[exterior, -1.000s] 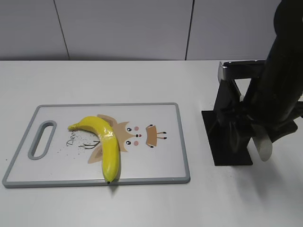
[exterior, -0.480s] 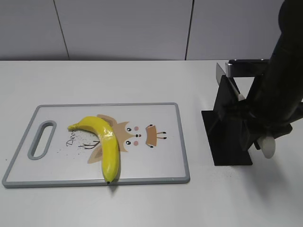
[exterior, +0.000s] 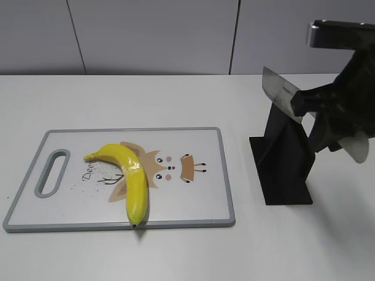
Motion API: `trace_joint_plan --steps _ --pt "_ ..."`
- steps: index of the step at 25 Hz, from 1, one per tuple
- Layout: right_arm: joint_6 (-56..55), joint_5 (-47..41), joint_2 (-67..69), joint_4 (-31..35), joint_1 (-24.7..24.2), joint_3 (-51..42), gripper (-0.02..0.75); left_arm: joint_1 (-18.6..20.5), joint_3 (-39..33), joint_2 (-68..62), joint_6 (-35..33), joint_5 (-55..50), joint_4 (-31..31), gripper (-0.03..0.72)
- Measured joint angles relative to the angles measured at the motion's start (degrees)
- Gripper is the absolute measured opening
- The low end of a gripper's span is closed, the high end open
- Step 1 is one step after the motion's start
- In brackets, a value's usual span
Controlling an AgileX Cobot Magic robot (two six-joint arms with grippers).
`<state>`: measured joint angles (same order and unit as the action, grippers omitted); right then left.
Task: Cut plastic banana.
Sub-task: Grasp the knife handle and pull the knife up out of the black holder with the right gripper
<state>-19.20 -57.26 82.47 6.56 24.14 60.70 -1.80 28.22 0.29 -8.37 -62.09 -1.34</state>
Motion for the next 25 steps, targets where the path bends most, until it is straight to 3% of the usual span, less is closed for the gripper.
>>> trace_joint_plan --steps 12,17,21,25 --pt "1.09 3.12 -8.08 -1.93 0.0 0.0 0.196 0.0 0.11 0.0 0.0 0.2 0.0 0.48" --pt "11.67 5.07 -8.19 -1.87 0.0 0.05 0.195 0.0 2.79 -0.81 -0.05 2.89 0.0 0.48" --pt "21.82 11.86 -7.83 -0.37 0.0 0.24 0.195 0.0 4.88 -6.62 -0.56 10.37 -1.09 0.48" --pt "33.73 12.62 -4.74 4.38 0.0 4.2 0.195 0.0 6.45 -15.99 -6.34 19.07 -7.15 0.48"
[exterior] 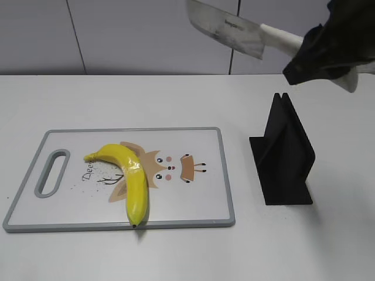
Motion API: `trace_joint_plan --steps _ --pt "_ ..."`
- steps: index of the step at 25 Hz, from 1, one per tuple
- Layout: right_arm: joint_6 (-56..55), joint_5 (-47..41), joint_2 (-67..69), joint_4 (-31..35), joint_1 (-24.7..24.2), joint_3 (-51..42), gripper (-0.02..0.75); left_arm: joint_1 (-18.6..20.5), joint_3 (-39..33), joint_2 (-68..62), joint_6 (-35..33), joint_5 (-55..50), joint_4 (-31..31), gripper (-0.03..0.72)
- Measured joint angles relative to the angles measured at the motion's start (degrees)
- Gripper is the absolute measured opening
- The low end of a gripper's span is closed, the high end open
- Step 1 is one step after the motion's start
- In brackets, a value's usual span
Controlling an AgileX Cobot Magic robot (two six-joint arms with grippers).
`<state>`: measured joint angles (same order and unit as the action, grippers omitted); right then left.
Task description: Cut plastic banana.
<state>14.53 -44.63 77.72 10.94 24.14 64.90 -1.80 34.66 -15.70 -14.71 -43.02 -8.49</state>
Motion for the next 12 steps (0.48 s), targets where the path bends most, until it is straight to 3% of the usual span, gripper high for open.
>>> trace_joint_plan --steps 6,12 --pt "19.34 -5.13 6.73 3.08 0.0 8.68 0.195 0.0 6.2 -18.14 -16.36 3.32 -12.59 0.48" --pt "36.91 -8.13 12.28 10.26 0.06 12.7 0.195 0.0 19.5 -34.54 -30.17 -2.36 -20.22 0.48"
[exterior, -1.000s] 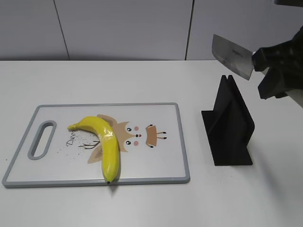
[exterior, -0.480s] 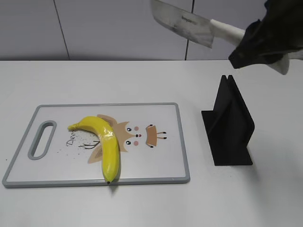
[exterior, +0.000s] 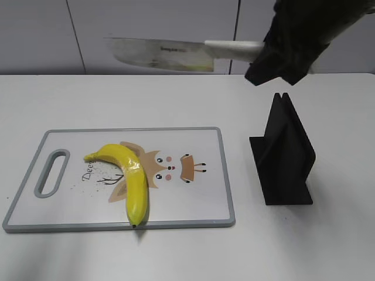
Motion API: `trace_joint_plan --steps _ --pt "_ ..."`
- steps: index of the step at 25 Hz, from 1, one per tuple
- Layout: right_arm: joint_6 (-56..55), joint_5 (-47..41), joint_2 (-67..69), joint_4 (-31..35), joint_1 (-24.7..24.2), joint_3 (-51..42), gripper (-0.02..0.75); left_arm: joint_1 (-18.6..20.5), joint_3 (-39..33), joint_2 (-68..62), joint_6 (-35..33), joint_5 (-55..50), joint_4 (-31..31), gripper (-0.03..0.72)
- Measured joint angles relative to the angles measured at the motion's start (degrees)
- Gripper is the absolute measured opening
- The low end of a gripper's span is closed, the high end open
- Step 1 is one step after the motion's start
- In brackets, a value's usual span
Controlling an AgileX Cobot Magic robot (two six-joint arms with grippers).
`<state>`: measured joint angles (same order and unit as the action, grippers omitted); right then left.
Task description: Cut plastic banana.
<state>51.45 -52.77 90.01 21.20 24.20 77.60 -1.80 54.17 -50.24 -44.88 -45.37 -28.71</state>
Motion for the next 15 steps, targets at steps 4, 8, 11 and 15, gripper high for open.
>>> trace_joint_plan --steps 4,8,11,15 --pt "9.22 -0.07 3.06 4.93 0.87 0.25 0.195 -2.23 9.87 -9.3 -8.58 -7.43 -3.74 0.48" --pt "15.13 -0.56 6.77 5.48 3.09 1.48 0.195 -7.96 16.54 -17.99 -12.03 -11.73 -0.92 0.48" --pt "16.72 -1.24 10.0 5.86 4.65 3.91 0.195 -13.3 18.49 -23.69 -14.65 -15.8 6.3 0.48" --pt "19.82 -4.67 13.99 6.12 5.43 7.37 0.195 -19.03 18.63 -30.47 -15.61 -19.15 15.98 0.48"
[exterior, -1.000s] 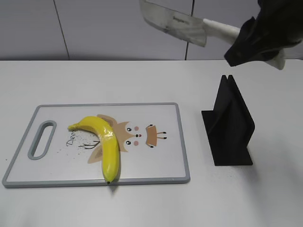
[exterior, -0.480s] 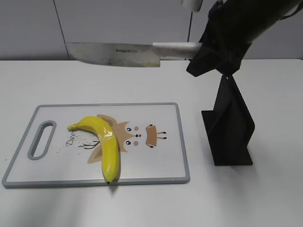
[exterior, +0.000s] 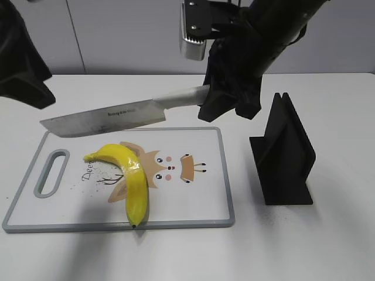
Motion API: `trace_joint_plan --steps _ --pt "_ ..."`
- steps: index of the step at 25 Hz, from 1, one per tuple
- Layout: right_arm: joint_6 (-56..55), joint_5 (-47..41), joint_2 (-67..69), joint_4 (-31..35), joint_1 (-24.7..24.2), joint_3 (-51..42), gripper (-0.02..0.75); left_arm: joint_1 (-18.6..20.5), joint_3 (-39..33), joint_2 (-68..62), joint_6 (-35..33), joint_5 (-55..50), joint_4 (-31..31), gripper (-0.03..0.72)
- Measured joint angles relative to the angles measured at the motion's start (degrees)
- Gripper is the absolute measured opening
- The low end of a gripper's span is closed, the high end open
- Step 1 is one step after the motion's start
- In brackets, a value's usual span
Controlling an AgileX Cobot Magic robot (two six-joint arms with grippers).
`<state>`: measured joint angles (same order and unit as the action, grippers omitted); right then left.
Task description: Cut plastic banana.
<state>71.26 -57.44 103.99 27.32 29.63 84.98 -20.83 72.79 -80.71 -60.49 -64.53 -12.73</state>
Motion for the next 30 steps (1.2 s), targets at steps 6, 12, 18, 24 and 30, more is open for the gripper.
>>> trace_joint_plan --steps 6,12,18,24,30 --pt "4.85 -1.49 2.15 0.12 0.11 0.75 0.195 -1.04 0.01 -7.49 -0.18 0.57 2.42 0.48" --pt "5.49 -1.44 4.06 0.26 0.11 0.82 0.195 -1.04 0.06 -11.49 -0.23 0.49 0.84 0.48" --pt "5.49 0.91 4.65 0.53 0.11 0.82 0.195 -1.04 -0.02 -13.0 -0.39 -0.59 -1.19 0.48" --pt "5.56 1.16 4.65 1.3 0.11 0.82 0.195 -1.04 -4.84 -13.0 -1.04 5.63 0.11 0.48" --pt "5.56 1.11 4.65 2.02 0.11 0.82 0.195 -0.99 -8.6 -13.12 -1.04 11.24 0.96 0.414"
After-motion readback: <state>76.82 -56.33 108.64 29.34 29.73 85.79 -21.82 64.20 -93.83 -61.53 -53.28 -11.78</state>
